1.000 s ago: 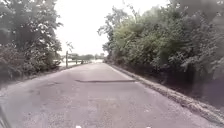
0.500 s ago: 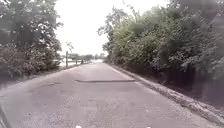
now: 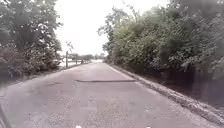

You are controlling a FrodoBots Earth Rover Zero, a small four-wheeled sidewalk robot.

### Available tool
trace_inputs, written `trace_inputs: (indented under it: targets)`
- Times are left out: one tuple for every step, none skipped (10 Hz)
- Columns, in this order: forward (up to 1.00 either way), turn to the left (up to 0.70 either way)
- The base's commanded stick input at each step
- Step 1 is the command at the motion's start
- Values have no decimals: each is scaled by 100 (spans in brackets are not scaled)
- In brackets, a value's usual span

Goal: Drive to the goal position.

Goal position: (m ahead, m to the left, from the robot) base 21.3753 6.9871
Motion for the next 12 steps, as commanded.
trace_inputs:
  targets:
    - [7,-1]
    - [7,-1]
    - [7,-1]
    - [7,-1]
    - [7,-1]
    - [7,-1]
    - [7,-1]
    - [7,-1]
    - [7,-1]
    - [7,-1]
    - [7,-1]
    - [7,-1]
